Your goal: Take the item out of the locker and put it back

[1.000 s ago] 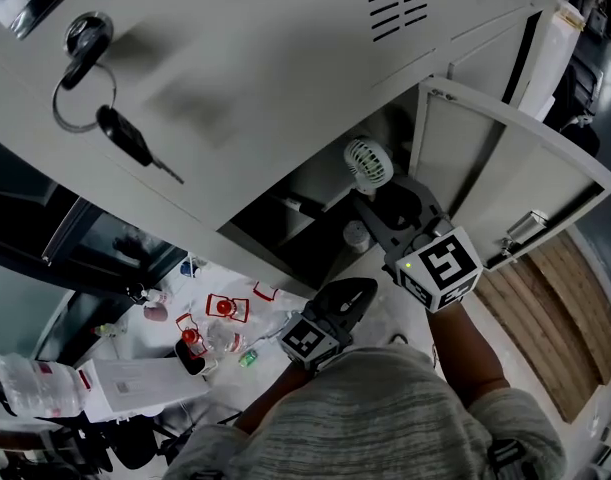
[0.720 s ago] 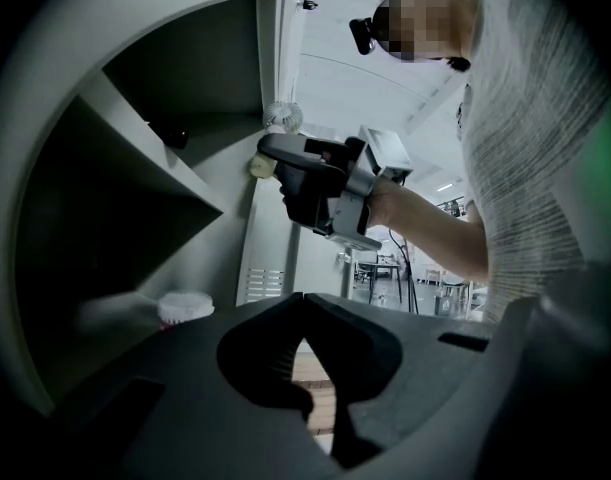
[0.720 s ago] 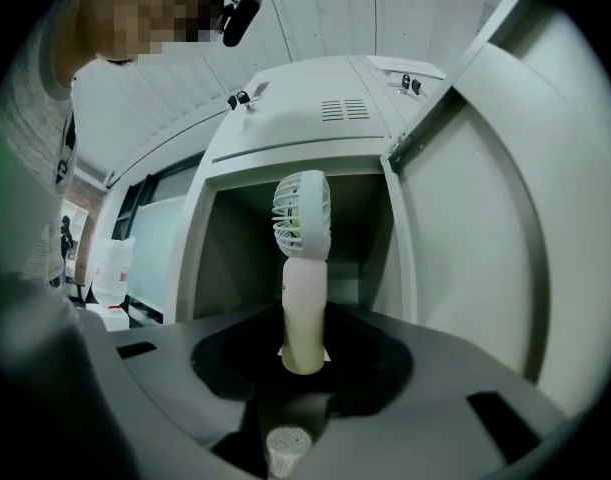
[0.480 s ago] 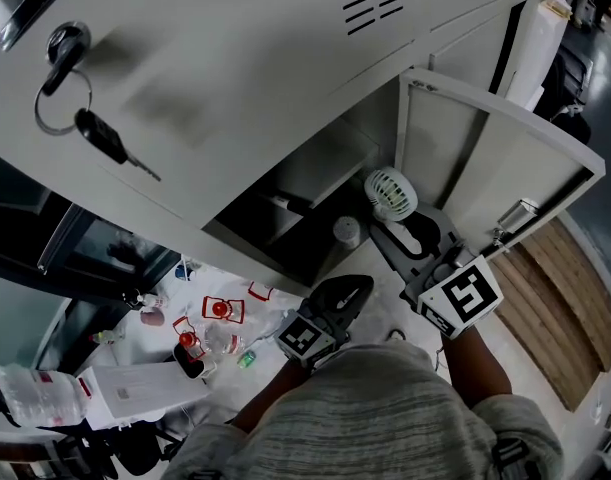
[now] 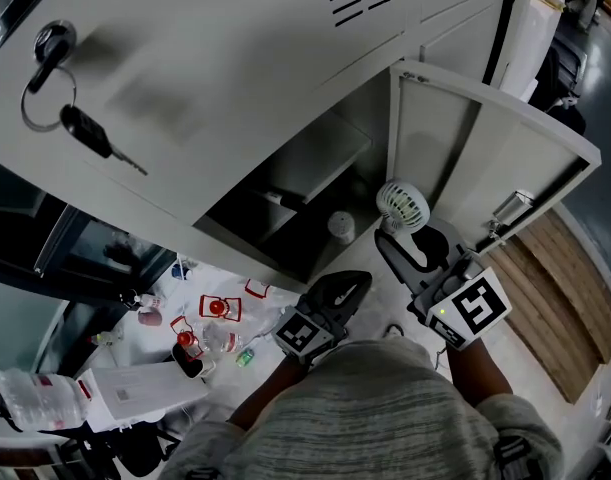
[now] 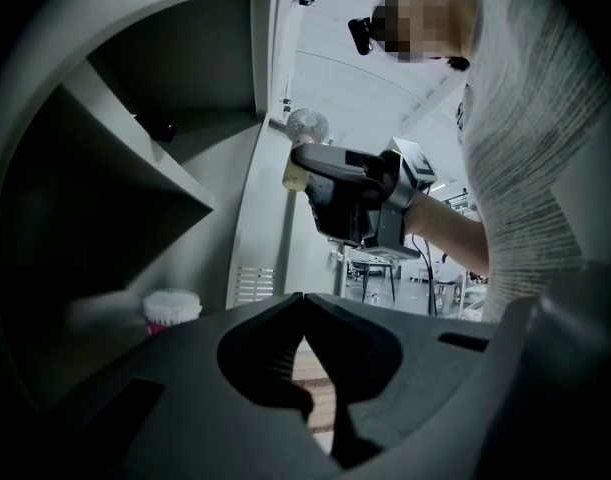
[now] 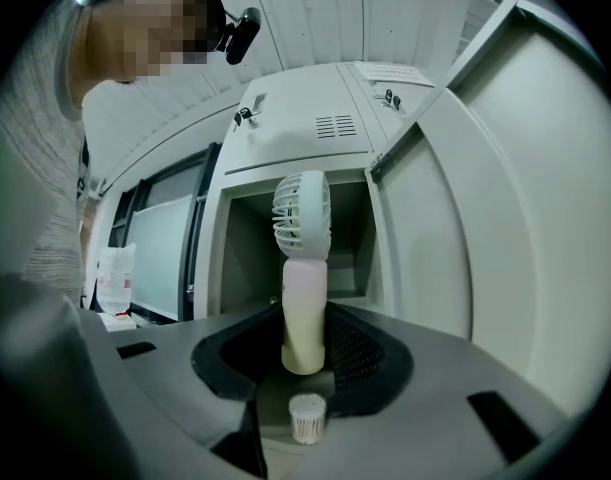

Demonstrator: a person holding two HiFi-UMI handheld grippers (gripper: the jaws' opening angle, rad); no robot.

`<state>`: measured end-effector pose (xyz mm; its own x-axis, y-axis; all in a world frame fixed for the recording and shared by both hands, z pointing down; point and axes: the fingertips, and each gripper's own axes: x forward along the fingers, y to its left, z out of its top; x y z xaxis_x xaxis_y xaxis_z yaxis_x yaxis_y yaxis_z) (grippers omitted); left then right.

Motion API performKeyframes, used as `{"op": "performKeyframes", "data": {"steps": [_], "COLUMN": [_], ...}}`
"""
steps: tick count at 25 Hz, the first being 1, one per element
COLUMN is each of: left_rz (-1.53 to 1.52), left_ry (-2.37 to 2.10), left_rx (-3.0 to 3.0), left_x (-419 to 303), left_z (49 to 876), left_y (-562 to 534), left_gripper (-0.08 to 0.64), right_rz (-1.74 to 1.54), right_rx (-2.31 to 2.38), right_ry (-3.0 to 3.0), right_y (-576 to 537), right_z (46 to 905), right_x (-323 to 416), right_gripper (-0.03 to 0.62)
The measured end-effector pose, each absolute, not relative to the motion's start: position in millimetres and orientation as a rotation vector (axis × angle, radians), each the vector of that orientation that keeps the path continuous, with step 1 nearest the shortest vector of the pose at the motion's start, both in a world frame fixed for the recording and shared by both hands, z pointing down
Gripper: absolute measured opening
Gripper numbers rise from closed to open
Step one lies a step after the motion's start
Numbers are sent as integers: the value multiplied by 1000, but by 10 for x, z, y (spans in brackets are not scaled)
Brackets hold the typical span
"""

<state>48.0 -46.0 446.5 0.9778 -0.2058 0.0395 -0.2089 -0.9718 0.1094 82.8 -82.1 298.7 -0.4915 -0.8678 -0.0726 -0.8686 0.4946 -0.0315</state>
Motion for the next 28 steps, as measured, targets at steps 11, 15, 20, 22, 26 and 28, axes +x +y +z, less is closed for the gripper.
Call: {"op": "performKeyframes", "data": {"steps": [11,15,20,22,26,28], "left_rz": [39,41,31,30,23,35], "left_ry": [-328,-341,-353,-355,-369,-376], "left_rx": [3008,3004,3005,3006,3007,3001], "left_x": [457,438,430,426,411,402], "left_z": [4473,4469,4451,4454,4452,4464], "left_y": [-491,-514,-538,-537,-549,-549], "left_gripper": [8,8,8,8,8,8], "right_rz": [-23,-25,-24,-24,-24,-12], "right_rx": [-1522,-1518,-1512,-1507,-1489,-1486], "right_ry": [2662,2659,2670,2674,2687,2692], "right_y": [-833,-857,-911,-935,-1004,-1056], "right_z": [2994,2991,2989,2990,2990,2988], "right_x": [781,773,760,752,724,712], "right_gripper": [141,141,141,141,141,141]}}
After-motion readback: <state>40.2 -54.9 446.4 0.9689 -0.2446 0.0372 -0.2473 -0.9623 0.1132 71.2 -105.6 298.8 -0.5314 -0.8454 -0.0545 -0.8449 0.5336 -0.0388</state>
